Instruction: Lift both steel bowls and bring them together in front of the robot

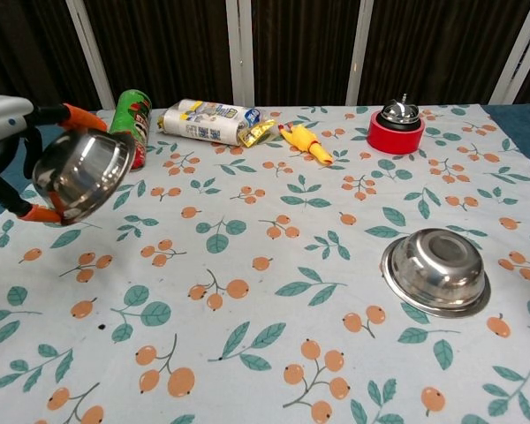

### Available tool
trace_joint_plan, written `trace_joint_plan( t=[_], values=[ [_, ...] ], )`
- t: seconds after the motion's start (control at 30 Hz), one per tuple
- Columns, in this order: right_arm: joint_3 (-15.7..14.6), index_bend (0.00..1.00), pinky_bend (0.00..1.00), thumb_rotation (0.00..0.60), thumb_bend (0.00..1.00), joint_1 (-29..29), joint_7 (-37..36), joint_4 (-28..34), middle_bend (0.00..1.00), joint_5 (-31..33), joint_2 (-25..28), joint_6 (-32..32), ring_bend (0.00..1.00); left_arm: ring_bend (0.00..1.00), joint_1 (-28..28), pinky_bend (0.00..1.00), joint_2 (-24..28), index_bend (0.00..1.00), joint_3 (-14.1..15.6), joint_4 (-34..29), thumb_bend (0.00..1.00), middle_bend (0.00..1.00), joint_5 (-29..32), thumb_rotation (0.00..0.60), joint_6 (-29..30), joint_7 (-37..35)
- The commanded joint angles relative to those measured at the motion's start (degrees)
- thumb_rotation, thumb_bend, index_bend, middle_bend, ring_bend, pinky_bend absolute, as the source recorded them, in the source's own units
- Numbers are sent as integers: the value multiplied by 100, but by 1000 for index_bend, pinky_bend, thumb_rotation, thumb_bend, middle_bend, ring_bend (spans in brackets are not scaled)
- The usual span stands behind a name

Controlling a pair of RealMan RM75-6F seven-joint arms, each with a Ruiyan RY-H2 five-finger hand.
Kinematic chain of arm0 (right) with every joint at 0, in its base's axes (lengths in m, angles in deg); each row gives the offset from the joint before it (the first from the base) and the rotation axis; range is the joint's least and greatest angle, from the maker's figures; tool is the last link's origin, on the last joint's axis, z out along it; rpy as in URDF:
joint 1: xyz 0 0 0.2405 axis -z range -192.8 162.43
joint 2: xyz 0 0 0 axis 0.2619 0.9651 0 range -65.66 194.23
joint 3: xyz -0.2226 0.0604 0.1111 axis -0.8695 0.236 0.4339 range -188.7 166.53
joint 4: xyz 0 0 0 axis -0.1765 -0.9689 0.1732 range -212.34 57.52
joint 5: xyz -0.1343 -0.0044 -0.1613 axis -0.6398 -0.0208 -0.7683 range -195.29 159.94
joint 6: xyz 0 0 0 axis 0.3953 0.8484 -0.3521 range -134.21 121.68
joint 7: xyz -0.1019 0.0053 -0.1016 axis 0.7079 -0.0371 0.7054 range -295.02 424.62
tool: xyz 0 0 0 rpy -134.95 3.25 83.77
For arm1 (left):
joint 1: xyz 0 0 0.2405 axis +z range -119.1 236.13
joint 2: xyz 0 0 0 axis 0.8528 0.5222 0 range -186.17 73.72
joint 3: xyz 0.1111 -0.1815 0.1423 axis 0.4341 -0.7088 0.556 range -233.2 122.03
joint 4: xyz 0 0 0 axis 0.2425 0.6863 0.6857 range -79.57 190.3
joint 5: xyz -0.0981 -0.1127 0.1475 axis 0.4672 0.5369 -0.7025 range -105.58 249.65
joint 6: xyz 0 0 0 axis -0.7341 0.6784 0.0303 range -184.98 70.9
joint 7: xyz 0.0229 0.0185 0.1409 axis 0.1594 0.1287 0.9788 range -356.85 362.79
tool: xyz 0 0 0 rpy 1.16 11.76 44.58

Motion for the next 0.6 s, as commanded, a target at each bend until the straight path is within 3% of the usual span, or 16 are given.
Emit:
trace_joint_plan(
  t=[0.03,0.6],
  values=[
    [80,0,12,524,345,-318,163,246,0,63,-105,-442,0,543,98,690,132,549,-23,199,333,708,-226,600,204,-464],
    [525,0,50,524,345,-1278,560,19,0,1160,-959,-1857,0,543,245,691,190,546,21,753,333,706,-694,600,612,-1519]
  ],
)
